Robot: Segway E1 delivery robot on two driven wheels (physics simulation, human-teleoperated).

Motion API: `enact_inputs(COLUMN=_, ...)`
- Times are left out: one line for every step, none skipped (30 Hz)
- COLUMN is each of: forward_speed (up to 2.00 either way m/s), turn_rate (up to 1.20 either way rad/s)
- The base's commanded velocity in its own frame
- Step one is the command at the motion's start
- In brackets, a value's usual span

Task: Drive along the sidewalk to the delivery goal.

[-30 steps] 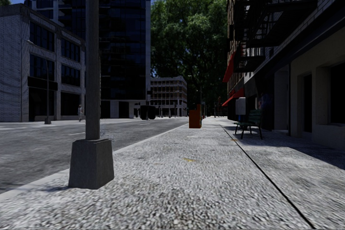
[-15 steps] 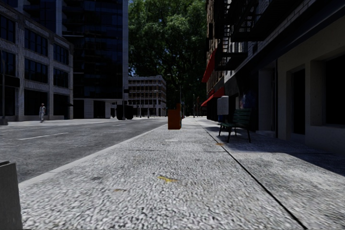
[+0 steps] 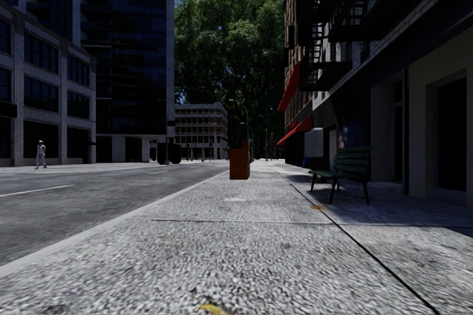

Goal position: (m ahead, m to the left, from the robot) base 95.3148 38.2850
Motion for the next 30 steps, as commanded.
enact_inputs(forward_speed=2.0, turn_rate=0.0)
enact_inputs(forward_speed=2.0, turn_rate=0.0)
enact_inputs(forward_speed=2.0, turn_rate=0.0)
enact_inputs(forward_speed=2.0, turn_rate=0.0)
enact_inputs(forward_speed=2.0, turn_rate=0.0)
enact_inputs(forward_speed=2.0, turn_rate=0.0)
enact_inputs(forward_speed=2.0, turn_rate=0.0)
enact_inputs(forward_speed=2.0, turn_rate=0.0)
enact_inputs(forward_speed=2.0, turn_rate=0.0)
enact_inputs(forward_speed=2.0, turn_rate=0.0)
enact_inputs(forward_speed=2.0, turn_rate=0.0)
enact_inputs(forward_speed=2.0, turn_rate=-0.02)
enact_inputs(forward_speed=2.0, turn_rate=-0.02)
enact_inputs(forward_speed=2.0, turn_rate=-0.17)
enact_inputs(forward_speed=2.0, turn_rate=-0.24)
enact_inputs(forward_speed=2.0, turn_rate=-0.22)
enact_inputs(forward_speed=2.0, turn_rate=-0.22)
enact_inputs(forward_speed=2.0, turn_rate=0.0)
enact_inputs(forward_speed=2.0, turn_rate=0.0)
enact_inputs(forward_speed=2.0, turn_rate=0.0)
enact_inputs(forward_speed=2.0, turn_rate=0.0)
enact_inputs(forward_speed=2.0, turn_rate=0.0)
enact_inputs(forward_speed=2.0, turn_rate=0.0)
enact_inputs(forward_speed=2.0, turn_rate=0.0)
enact_inputs(forward_speed=2.0, turn_rate=0.0)
enact_inputs(forward_speed=2.0, turn_rate=0.0)
enact_inputs(forward_speed=2.0, turn_rate=0.0)
enact_inputs(forward_speed=2.0, turn_rate=0.0)
enact_inputs(forward_speed=2.0, turn_rate=0.0)
enact_inputs(forward_speed=2.0, turn_rate=0.0)
